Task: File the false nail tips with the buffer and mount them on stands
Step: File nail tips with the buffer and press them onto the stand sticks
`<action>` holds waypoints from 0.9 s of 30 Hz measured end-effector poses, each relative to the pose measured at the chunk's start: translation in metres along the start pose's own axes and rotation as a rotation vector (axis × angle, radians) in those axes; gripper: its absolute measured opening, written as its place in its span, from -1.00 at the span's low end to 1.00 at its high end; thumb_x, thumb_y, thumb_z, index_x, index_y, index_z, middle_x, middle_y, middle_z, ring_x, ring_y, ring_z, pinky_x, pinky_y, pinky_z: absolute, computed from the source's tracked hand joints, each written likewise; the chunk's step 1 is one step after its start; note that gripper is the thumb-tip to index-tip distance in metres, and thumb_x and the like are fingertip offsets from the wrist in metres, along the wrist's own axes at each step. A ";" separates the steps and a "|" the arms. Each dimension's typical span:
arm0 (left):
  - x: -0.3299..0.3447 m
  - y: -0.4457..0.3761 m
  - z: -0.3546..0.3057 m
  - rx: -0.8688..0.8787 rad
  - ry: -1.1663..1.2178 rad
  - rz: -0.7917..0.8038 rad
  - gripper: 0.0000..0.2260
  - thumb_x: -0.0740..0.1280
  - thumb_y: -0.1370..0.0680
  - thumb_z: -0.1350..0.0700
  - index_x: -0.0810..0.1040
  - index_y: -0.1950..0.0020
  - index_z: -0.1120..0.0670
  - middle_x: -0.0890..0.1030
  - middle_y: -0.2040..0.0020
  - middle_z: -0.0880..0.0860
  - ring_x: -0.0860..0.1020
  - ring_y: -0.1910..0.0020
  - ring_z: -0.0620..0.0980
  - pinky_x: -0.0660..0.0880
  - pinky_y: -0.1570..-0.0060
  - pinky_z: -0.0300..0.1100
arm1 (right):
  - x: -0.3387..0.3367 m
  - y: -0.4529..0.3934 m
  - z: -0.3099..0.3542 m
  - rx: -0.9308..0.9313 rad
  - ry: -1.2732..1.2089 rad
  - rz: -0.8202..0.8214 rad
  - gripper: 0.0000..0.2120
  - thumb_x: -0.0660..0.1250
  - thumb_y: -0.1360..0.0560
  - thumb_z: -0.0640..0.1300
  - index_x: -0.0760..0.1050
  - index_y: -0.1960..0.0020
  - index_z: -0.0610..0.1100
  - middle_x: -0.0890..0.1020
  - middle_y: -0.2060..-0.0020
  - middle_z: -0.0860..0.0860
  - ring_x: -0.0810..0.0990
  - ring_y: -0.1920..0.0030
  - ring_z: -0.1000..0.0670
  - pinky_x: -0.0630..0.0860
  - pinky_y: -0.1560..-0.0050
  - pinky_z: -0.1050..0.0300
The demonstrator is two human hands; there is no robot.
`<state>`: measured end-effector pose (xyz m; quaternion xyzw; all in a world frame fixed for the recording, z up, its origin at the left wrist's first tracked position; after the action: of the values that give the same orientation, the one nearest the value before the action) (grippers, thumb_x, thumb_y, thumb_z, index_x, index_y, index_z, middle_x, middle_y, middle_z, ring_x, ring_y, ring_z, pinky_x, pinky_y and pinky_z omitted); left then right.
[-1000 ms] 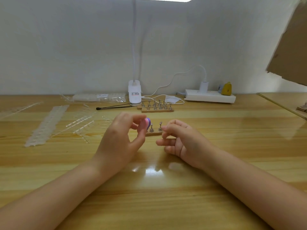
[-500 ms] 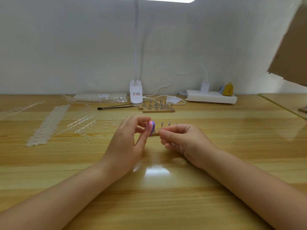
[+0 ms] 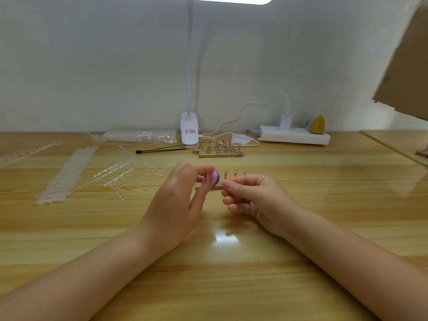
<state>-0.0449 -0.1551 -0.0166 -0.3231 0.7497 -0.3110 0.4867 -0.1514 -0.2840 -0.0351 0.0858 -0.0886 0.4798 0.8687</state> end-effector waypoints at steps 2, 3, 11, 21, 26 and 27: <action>-0.002 -0.001 -0.008 0.180 -0.020 -0.017 -0.83 0.32 -0.58 0.23 0.52 -0.16 0.19 0.58 0.00 0.09 0.58 0.06 0.00 0.49 -0.02 -0.25 | 0.001 0.000 0.000 0.007 -0.009 0.023 -0.84 0.42 -0.38 -0.21 0.62 0.07 -0.26 0.65 0.30 -0.09 0.63 0.34 0.03 0.54 0.40 0.26; -0.002 -0.002 -0.011 0.252 -0.041 -0.005 -0.83 0.30 -0.58 0.21 0.50 -0.17 0.15 0.58 -0.01 0.11 0.58 0.06 0.02 0.51 0.00 -0.18 | 0.002 0.000 0.001 0.009 -0.003 0.045 -0.83 0.41 -0.36 -0.19 0.61 0.08 -0.23 0.64 0.30 -0.07 0.62 0.34 0.05 0.51 0.42 0.27; -0.007 -0.005 -0.006 0.255 -0.101 0.005 -0.82 0.25 -0.59 0.20 0.49 -0.17 0.16 0.57 0.02 0.16 0.58 0.11 0.11 0.53 0.09 0.03 | 0.005 0.001 0.005 0.020 0.017 0.133 -0.91 0.31 -0.45 -0.15 0.53 0.09 -0.16 0.56 0.29 0.00 0.55 0.36 0.08 0.35 0.48 0.29; -0.008 -0.007 -0.006 0.221 -0.056 0.031 -0.78 0.23 -0.59 0.19 0.53 -0.18 0.23 0.58 -0.02 0.18 0.58 0.04 0.07 0.52 -0.02 -0.16 | 0.006 0.002 0.004 -0.021 0.077 0.144 -0.91 0.23 -0.56 -0.18 0.48 0.10 -0.12 0.46 0.34 0.02 0.53 0.36 0.07 0.32 0.48 0.27; -0.004 -0.004 0.002 0.159 -0.124 0.145 -0.81 0.32 -0.55 0.32 0.58 -0.15 0.27 0.59 -0.02 0.19 0.60 0.06 0.14 0.57 0.06 0.05 | 0.005 0.002 0.005 -0.038 0.043 0.156 -0.94 0.29 -0.45 -0.11 0.49 0.12 -0.10 0.44 0.33 0.02 0.53 0.36 0.07 0.32 0.50 0.28; -0.005 -0.005 0.005 0.135 -0.133 0.130 -0.80 0.34 -0.53 0.35 0.58 -0.15 0.28 0.60 -0.01 0.20 0.60 0.06 0.14 0.57 0.04 0.04 | 0.005 0.001 0.005 -0.042 0.046 0.153 -0.93 0.29 -0.44 -0.09 0.50 0.13 -0.09 0.44 0.34 0.03 0.53 0.36 0.07 0.32 0.50 0.28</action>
<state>-0.0379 -0.1544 -0.0116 -0.2603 0.7123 -0.3066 0.5752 -0.1502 -0.2805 -0.0291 0.0496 -0.0847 0.5447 0.8328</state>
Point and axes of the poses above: each hand's wrist, its own y-axis away from the middle knuckle, its own x-axis out of the palm, z = x × y, the point moved 3 cm from there along -y, towards the middle knuckle
